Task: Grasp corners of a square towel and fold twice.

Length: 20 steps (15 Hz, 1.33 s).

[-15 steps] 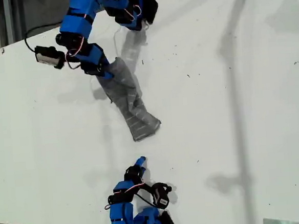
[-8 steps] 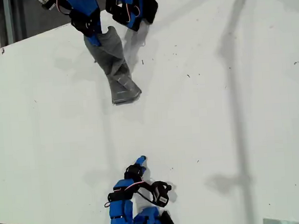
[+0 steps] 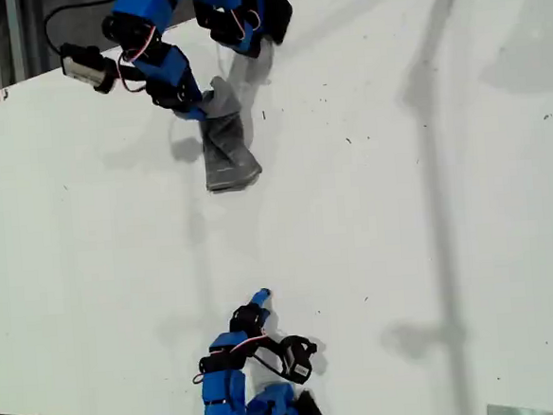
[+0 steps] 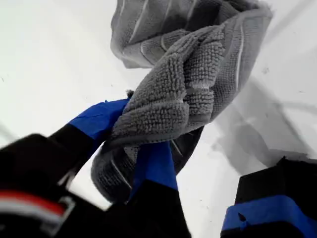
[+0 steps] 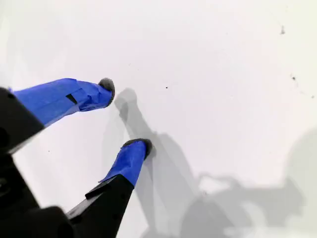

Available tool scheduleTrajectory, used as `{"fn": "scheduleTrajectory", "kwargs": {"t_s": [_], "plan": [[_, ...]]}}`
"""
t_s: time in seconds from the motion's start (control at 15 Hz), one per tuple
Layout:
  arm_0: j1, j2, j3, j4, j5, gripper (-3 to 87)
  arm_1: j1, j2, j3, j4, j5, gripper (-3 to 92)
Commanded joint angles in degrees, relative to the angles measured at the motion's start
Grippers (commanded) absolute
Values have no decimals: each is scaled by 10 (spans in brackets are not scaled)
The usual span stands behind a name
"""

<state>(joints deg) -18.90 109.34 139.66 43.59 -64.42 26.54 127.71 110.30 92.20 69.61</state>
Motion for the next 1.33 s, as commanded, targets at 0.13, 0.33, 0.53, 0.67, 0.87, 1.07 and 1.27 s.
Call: {"fn": "scheduleTrajectory", "kwargs": {"t_s": [0.13, 0.33, 0.53, 0.67, 0.87, 1.07, 1.27], "plan": [[-5, 1, -24, 6, 1, 192, -33, -271, -214, -11, -55, -1], [-4, 2, -23, 7, 1, 192, -33, -427, -347, 3, -113, -1], [-4, 2, -23, 8, -1, 192, -22, -504, -381, -20, -142, -1], [-4, 1, -23, 8, -1, 192, -14, -527, -374, -33, -145, 1], [-4, 1, -23, 8, -1, 192, -12, -539, -374, -33, -145, 224], [-5, 1, -23, 8, 0, 192, -2, -492, -388, 10, -159, 273], [-4, 1, -23, 7, 0, 192, 8, -418, -389, 45, -168, 289]]}}
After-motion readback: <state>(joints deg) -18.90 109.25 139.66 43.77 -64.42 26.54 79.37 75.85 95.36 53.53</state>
